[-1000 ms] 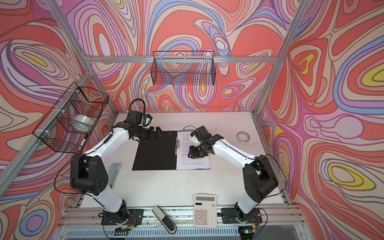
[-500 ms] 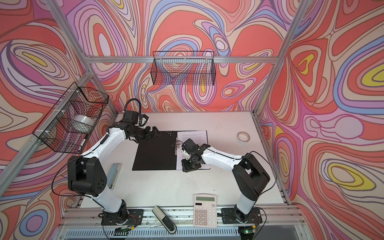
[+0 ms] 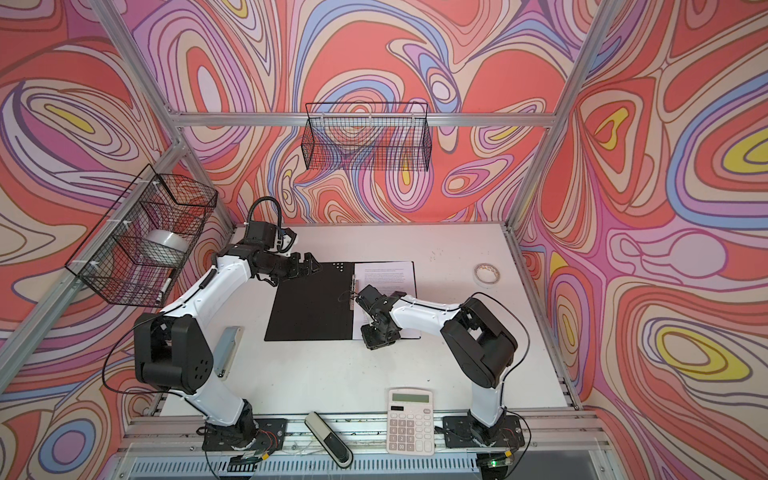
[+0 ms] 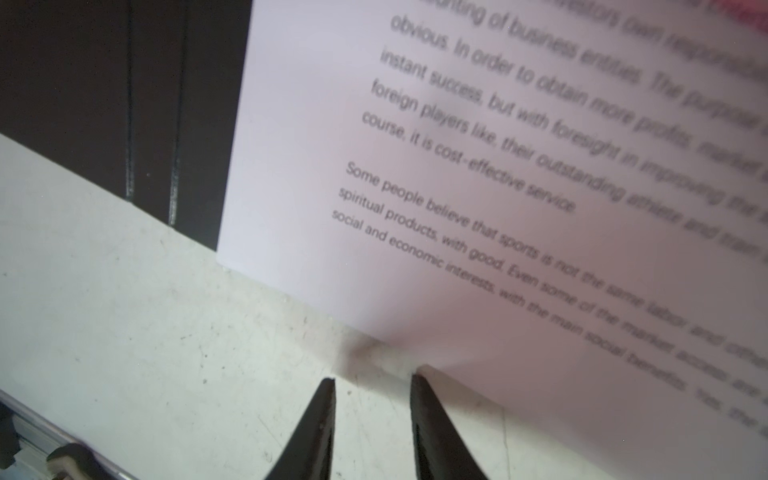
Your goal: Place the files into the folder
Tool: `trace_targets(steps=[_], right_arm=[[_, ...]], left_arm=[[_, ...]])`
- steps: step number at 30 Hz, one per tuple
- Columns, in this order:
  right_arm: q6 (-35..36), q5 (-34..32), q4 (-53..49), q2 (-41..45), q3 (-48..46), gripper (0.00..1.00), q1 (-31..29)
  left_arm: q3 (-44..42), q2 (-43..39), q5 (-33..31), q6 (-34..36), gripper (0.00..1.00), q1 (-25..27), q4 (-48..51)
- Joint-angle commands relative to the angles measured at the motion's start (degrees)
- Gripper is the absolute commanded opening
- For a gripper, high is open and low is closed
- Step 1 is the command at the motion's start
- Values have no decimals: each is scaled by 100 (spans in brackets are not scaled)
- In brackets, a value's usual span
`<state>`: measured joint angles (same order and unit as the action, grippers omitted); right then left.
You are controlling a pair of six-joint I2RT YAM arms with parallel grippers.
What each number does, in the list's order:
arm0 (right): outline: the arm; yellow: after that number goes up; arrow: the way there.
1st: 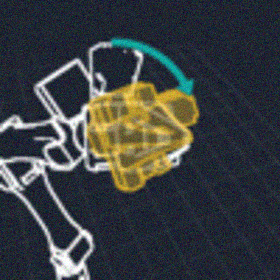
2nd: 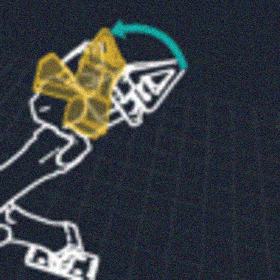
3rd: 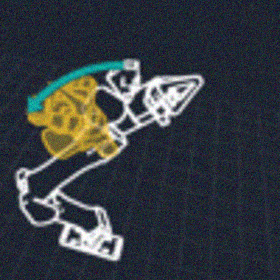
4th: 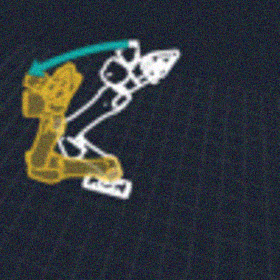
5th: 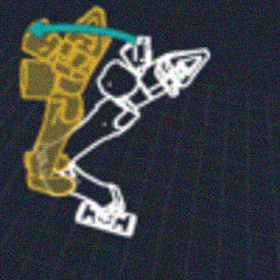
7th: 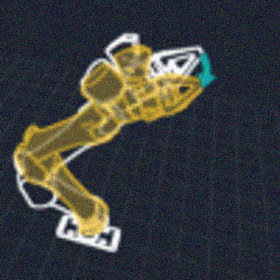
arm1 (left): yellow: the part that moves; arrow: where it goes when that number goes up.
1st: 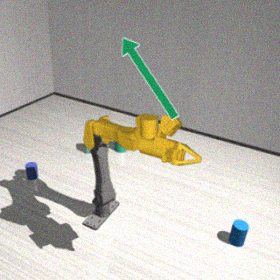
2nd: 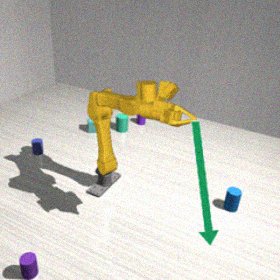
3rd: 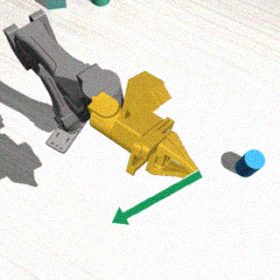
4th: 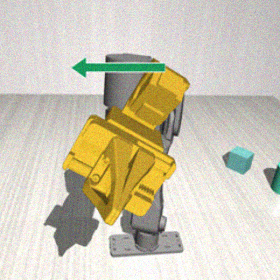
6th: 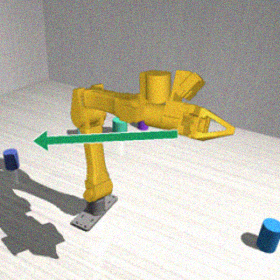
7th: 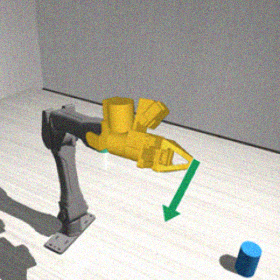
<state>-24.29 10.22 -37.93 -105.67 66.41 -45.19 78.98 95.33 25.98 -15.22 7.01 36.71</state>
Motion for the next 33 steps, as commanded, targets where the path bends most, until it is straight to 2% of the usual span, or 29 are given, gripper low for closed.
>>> trace_targets(steps=[1, 11, 19, 23, 27, 33], right_arm=[[1, -223, 18, -145, 117, 33, -39], [68, -262, -7, -358, 324, 33, -43], [65, -188, -276, 145, 332, 33, -42], [20, -318, -624, 587, 563, 34, -43], [-85, -516, -860, 896, 768, 34, 5], [-443, -529, -620, 1673, 366, 34, 371]], left_arm=[[12, -120, 96, -16, 100, -41, 143], [12, -85, 233, -16, 100, -41, 95], [42, 72, 618, 90, 100, -41, -94], [272, 485, 921, 59, 100, 30, -294], [706, 1055, 1000, 68, 100, 313, -432], [1354, 1912, 929, 154, 100, 754, -671]])
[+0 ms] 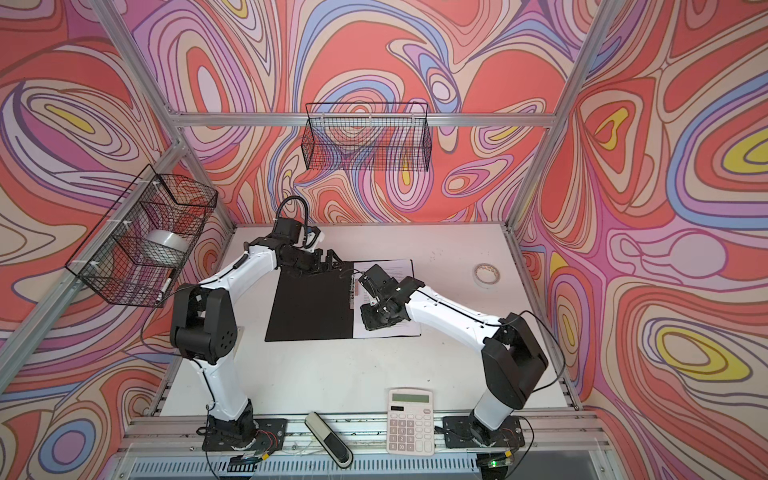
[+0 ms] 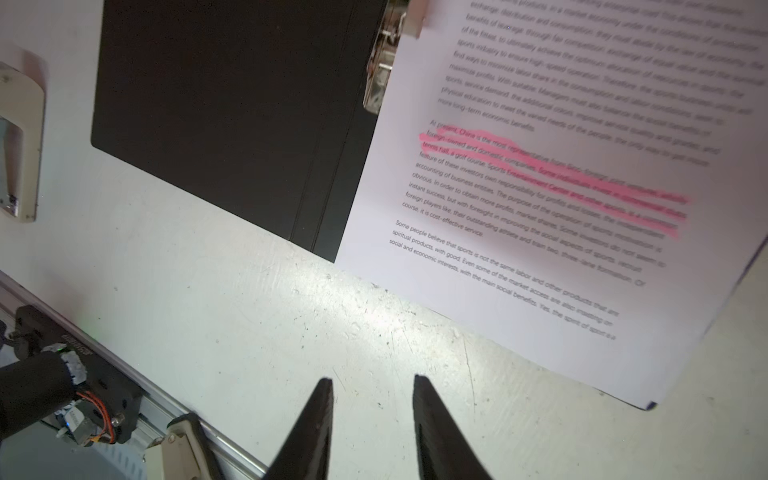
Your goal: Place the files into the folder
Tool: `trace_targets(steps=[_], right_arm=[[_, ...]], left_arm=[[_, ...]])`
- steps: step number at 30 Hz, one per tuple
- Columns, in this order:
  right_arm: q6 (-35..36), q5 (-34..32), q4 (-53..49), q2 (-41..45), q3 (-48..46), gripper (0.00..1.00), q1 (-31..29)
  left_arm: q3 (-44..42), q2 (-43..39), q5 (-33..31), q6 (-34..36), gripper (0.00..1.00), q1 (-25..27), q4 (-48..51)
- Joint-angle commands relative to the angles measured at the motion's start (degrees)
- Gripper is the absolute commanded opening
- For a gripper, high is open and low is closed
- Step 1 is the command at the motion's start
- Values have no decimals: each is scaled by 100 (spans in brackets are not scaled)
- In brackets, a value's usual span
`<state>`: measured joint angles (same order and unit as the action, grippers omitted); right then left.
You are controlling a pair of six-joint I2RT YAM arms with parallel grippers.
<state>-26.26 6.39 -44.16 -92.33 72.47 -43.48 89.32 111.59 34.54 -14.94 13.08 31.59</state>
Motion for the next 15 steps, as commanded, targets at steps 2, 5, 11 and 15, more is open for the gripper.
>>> trace_targets(steps=[2, 5, 11, 15], right_arm=[[-377, -56, 176, 680, -491, 35, 402], [-532, 245, 417, 1144, -868, 35, 806], [-540, 430, 469, 1522, -1121, 35, 1206], [-480, 520, 495, 1491, -1086, 35, 1338]], left_arm=[[533, 559, 54, 108, 100, 233, -167], [745, 872, 76, 45, 100, 299, -214], [858, 1212, 2, -44, 100, 344, -309], [854, 1349, 40, -64, 100, 353, -397]])
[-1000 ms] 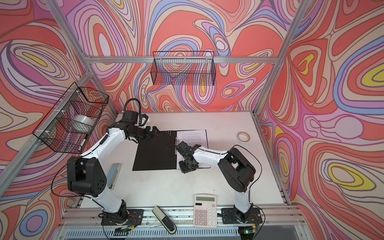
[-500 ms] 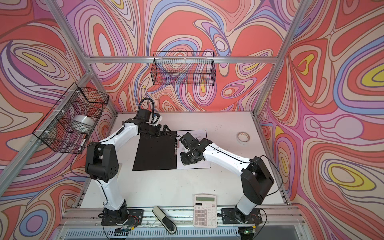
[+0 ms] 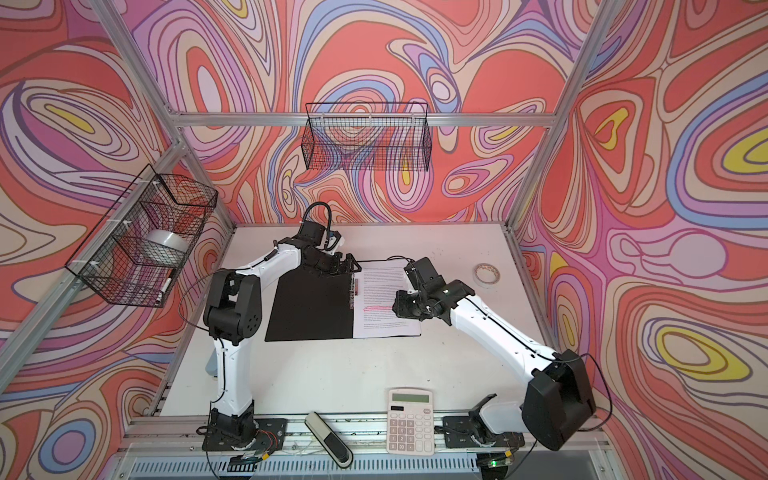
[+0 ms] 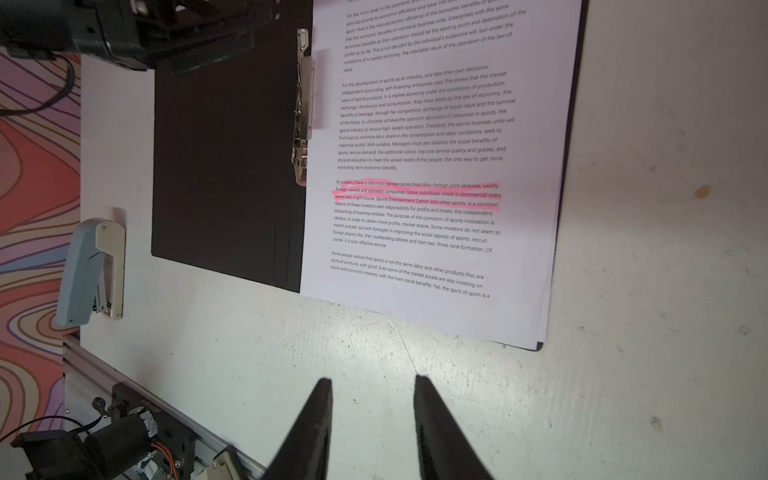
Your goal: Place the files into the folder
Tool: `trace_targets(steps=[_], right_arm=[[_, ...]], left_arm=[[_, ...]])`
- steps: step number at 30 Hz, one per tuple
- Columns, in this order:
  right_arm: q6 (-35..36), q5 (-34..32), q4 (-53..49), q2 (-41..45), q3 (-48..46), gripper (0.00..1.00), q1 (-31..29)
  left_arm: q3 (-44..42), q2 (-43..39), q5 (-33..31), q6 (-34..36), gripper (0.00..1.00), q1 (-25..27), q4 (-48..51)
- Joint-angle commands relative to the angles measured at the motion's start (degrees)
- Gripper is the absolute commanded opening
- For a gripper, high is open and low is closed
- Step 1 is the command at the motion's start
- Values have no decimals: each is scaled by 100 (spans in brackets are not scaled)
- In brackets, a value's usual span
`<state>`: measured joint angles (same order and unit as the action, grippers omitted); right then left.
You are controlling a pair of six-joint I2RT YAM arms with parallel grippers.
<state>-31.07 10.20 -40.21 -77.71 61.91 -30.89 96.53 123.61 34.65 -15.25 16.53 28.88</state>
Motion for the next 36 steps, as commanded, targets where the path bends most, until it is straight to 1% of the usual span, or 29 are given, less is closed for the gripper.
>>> trace_targets(steps=[1, 7, 13, 25, 31, 36], right_arm=[[8, 157, 111, 20, -15, 35, 121], [14, 348, 252, 0, -104, 35, 396], [-22, 465, 438, -8, -279, 35, 502], [2, 602, 556, -128, -363, 35, 579], [2, 642, 598, -164, -390, 35, 593], [13, 668, 602, -191, -399, 35, 593]], left_arm=[[159, 189, 33, -40, 100, 16, -130], [285, 382, 141, -134, 100, 16, -185], [380, 528, 303, -228, 100, 16, -206], [474, 725, 477, -439, 100, 16, -361], [533, 823, 833, -718, 100, 16, -514], [551, 865, 985, -876, 100, 14, -609]])
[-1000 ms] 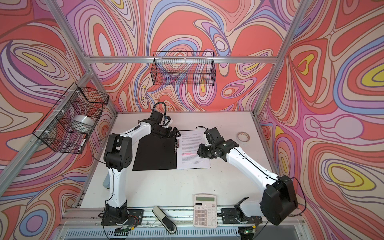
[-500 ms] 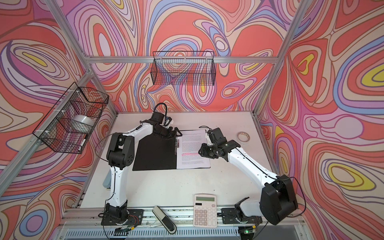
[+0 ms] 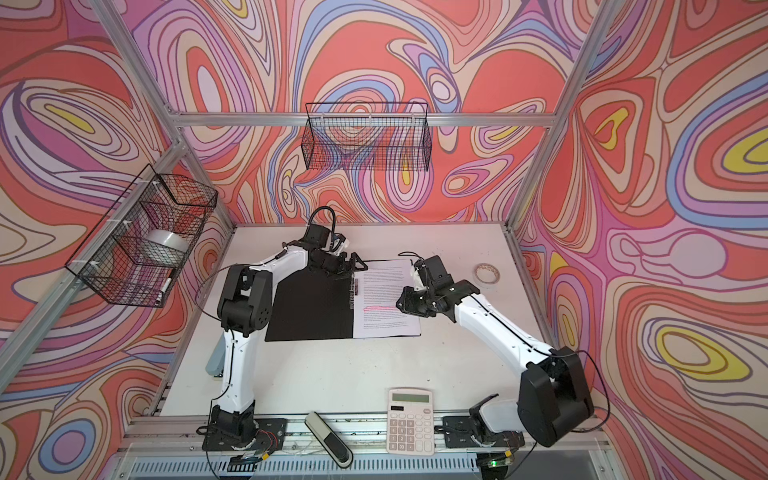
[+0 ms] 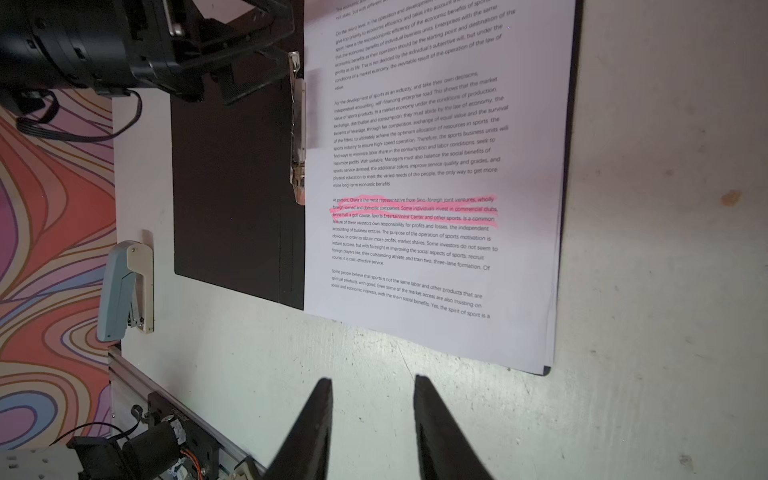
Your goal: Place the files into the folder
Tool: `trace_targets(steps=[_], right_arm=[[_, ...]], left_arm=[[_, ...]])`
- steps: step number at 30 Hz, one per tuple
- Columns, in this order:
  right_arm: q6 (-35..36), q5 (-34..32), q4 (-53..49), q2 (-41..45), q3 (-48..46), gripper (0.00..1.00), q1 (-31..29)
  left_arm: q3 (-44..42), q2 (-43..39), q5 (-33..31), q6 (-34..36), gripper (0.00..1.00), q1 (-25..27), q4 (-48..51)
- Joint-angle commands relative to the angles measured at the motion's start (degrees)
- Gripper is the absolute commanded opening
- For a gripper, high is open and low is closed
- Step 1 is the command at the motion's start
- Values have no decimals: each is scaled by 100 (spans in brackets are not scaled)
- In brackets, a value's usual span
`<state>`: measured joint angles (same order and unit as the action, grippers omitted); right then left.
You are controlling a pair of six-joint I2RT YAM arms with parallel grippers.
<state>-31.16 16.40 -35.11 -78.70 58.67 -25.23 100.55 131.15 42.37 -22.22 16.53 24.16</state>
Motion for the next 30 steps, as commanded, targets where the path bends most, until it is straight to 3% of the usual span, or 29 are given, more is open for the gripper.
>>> trace_targets(steps=[1, 30], right_arm=[[22, 55, 102, -101, -75, 35, 40], [59, 82, 112, -111, -76, 34, 57]], left_arm=[[146, 111, 240, -218, 100, 15, -177], [-53, -35, 888, -1000, 100, 14, -747]])
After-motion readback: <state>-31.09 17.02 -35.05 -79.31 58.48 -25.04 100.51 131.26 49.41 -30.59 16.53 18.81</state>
